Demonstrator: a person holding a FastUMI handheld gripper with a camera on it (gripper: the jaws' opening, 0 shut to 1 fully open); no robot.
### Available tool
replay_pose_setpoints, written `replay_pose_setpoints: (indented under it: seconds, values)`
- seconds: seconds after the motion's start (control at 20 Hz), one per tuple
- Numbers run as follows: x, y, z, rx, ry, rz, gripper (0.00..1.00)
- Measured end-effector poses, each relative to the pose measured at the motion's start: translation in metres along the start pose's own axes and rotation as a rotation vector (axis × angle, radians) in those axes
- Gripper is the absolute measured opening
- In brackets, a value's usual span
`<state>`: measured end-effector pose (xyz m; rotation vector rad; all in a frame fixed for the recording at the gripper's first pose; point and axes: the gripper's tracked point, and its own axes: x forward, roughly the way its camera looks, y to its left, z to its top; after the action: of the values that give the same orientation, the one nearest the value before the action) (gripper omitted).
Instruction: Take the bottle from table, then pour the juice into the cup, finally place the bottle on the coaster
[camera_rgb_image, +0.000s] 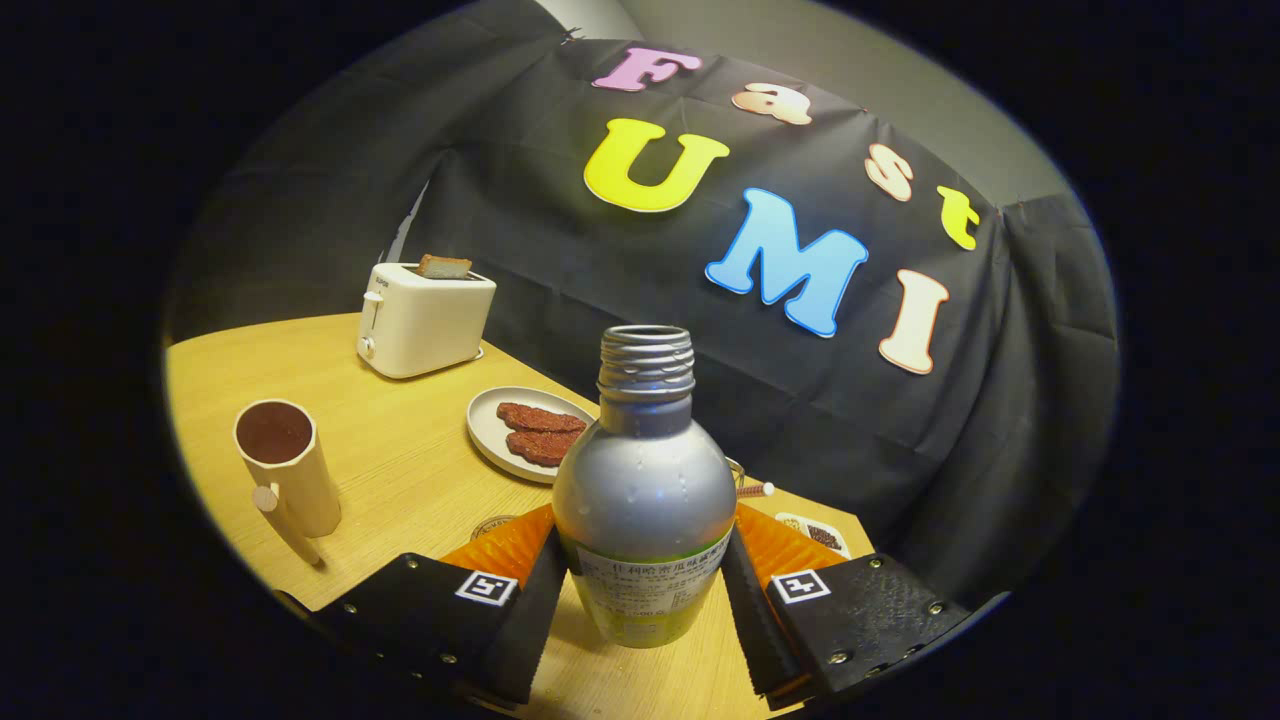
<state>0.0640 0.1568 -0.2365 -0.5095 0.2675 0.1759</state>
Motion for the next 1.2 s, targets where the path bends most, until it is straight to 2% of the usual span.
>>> replay_pose_setpoints:
  seconds: [0.55, 1.2]
  values:
    - [0.0, 0.036, 0.031, -0.32, -0.017, 0.054, 0.78]
    - [0.015, 0.08, 0.031, -0.62, -0.045, 0.13, 0.78]
